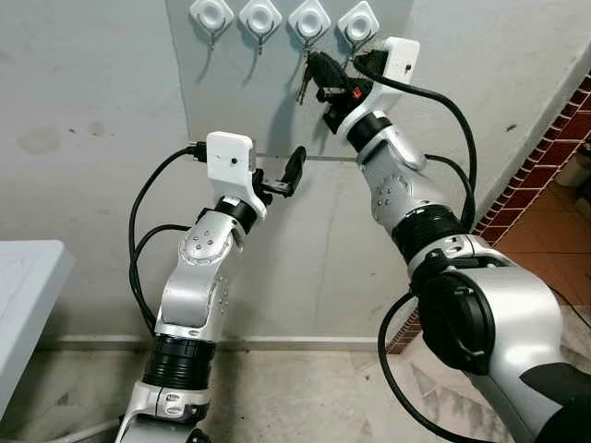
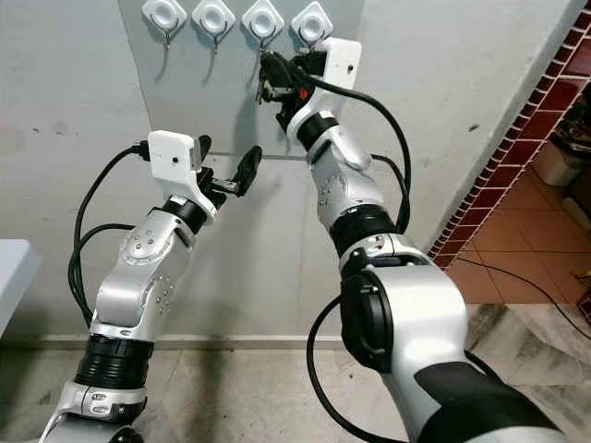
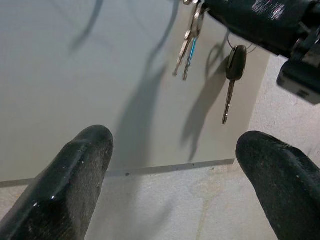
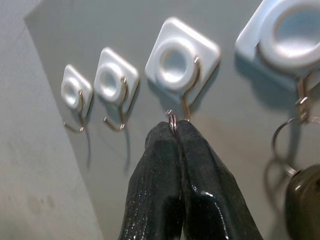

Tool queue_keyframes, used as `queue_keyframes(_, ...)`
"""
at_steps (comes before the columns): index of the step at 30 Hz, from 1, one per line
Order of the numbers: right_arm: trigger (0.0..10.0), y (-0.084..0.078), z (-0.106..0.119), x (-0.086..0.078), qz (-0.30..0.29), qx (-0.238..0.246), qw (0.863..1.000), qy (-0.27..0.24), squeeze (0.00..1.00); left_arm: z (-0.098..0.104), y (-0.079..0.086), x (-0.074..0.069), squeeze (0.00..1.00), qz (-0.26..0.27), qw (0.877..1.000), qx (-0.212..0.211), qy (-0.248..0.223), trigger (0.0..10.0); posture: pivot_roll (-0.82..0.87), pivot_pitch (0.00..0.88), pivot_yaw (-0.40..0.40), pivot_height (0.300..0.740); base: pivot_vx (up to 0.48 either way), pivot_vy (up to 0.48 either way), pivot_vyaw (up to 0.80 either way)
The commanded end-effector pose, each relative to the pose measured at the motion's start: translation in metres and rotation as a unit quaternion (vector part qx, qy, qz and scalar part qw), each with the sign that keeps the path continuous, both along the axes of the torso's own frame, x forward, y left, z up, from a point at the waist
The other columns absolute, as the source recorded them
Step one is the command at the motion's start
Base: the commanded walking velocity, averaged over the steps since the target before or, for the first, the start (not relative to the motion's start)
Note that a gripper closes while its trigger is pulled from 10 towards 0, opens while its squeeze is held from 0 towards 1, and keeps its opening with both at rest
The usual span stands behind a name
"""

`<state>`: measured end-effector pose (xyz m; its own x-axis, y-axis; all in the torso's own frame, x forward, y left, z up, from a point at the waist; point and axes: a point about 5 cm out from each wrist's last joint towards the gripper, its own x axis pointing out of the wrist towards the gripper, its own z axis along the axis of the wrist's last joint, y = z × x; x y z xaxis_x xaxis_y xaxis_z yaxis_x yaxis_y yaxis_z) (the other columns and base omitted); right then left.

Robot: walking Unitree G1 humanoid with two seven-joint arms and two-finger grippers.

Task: Hang keys on a hook

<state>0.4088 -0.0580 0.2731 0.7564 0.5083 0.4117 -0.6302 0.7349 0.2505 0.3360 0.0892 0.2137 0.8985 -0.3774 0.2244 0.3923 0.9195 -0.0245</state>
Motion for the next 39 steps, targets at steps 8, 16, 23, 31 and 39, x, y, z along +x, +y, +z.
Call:
queue_keyframes(8,10.0,0.000,0.008,0.000,0.009,0.002,1.000,-0.010,0.00,0.007,-0.002,-0.003,0.00,-0.004,1.000,-0.004,-0.012,10.0,0.04,0.023,-0.079,0.740,0.000,0.000,0.00)
queue_keyframes(16,10.0,-0.001,0.011,0.000,0.013,0.021,1.000,-0.014,0.00,0.008,-0.002,-0.003,0.00,-0.002,1.000,-0.005,-0.013,10.0,0.04,0.030,-0.081,0.740,0.000,0.000,0.00)
queue_keyframes(23,10.0,0.000,0.013,-0.001,0.024,0.025,0.999,-0.019,0.00,0.008,-0.001,-0.002,0.00,-0.001,1.000,-0.005,-0.013,10.0,0.04,0.033,-0.082,0.740,0.000,0.000,0.00)
queue_keyframes(31,10.0,0.003,0.015,-0.002,0.034,0.027,0.999,-0.027,0.00,0.008,-0.001,-0.002,0.00,0.000,1.000,-0.005,-0.013,10.0,0.04,0.038,-0.083,0.740,0.000,0.000,0.00)
queue_keyframes(39,10.0,-0.001,0.016,0.000,0.020,0.044,0.999,-0.016,0.00,0.009,-0.001,-0.002,0.00,0.001,1.000,-0.006,-0.013,10.0,0.05,0.041,-0.085,0.740,0.000,0.000,0.00)
